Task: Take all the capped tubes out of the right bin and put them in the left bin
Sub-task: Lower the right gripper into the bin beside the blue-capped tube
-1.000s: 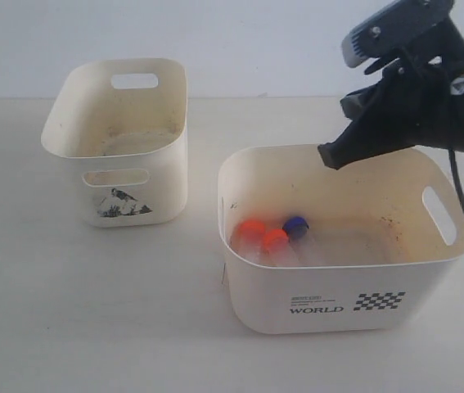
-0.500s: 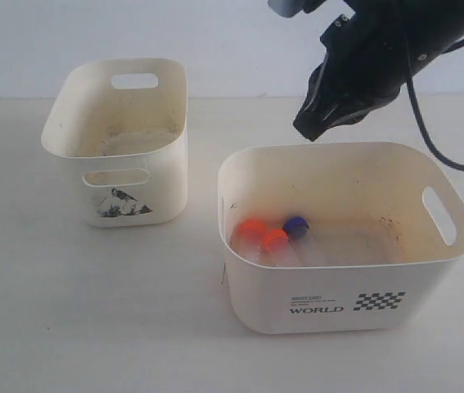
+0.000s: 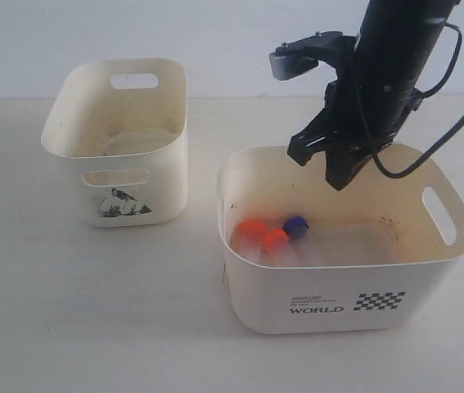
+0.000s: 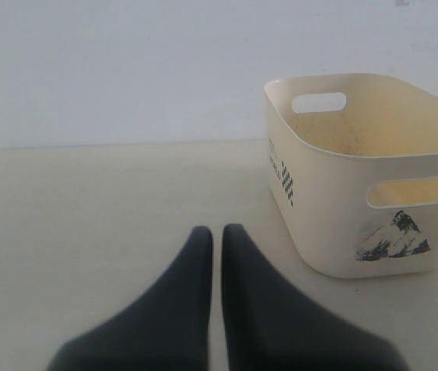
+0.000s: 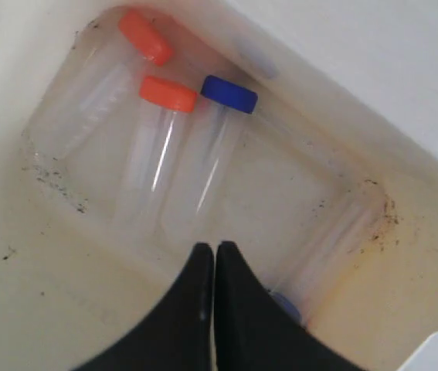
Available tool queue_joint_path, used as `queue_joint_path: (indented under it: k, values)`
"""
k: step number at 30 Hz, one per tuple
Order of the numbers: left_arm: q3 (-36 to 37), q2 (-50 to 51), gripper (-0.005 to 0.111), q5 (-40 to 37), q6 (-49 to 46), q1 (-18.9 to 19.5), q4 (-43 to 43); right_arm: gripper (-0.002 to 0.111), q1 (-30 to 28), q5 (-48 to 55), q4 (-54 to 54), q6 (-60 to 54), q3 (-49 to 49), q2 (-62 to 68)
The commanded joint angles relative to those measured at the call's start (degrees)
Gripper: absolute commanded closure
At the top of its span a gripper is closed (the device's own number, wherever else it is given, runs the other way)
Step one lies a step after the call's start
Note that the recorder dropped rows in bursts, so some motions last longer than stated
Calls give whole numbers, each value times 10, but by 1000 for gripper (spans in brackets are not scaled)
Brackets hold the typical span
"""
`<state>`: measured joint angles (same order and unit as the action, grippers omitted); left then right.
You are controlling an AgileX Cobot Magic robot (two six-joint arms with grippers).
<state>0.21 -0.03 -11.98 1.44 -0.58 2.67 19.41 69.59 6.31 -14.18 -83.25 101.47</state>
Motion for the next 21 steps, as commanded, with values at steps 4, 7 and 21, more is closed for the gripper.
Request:
queue_joint_path:
  k: [4, 7, 21]
  values:
    - [-2, 0, 102, 0, 5, 0, 1, 109, 1, 4, 25, 18, -3, 11]
    - [-2, 0, 102, 0, 5, 0, 1, 109, 1, 4, 25, -6, -2, 17]
    - [-2, 0, 102, 0, 5, 0, 1, 109, 1, -13, 64, -21, 81, 28]
